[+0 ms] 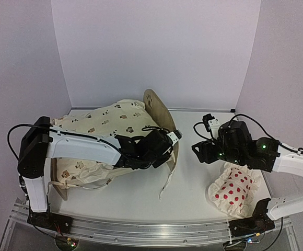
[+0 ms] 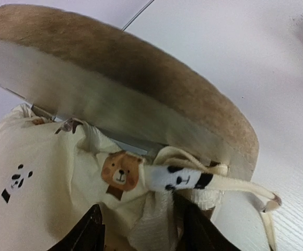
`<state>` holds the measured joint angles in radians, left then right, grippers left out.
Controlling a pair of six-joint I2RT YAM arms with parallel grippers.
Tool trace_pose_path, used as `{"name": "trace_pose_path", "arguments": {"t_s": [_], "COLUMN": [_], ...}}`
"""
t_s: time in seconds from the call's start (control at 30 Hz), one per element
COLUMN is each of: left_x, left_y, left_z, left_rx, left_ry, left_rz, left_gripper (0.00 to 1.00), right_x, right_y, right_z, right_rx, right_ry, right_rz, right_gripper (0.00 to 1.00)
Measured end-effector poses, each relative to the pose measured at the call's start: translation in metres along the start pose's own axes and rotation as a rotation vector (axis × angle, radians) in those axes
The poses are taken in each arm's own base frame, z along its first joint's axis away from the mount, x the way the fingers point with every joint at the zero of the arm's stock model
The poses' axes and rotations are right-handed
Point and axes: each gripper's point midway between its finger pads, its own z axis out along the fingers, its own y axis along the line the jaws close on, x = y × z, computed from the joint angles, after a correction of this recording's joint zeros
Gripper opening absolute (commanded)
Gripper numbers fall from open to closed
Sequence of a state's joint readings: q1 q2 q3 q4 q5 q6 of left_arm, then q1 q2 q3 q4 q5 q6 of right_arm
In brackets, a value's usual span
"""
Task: Set up the pet bed
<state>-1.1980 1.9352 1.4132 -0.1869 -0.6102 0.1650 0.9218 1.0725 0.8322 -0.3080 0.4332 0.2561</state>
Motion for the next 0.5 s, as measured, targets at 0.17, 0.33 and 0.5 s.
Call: {"name": "trace_pose_path", "arguments": {"t_s": [0.17,0.33,0.5], "left_x": [-0.004,-0.001,0.016], "left_y": [-0.009,-0.017,-0.014], "left_z": [-0.026,-0.048,-0.056], "left_rx": [0.058,0.094,0.101], "left_ry": [0.008,0.039,0.104], "left_rz": [0.029,0.089,0.152], "left_gripper": [0.85,0.91,0.93], "right_x": [0.0,-0.002,-0.001], "right_y": [0.0,-0.001,-0.001], "right_z": [0.0,-0.003,-0.004], "right_rx": [0.0,-0.003,-0.005], "right_ry": [-0.002,-0.012,-0.013], "right_rz": [0.0,0.005,0.007], "right_gripper": [0.69,0.7,0.7]}}
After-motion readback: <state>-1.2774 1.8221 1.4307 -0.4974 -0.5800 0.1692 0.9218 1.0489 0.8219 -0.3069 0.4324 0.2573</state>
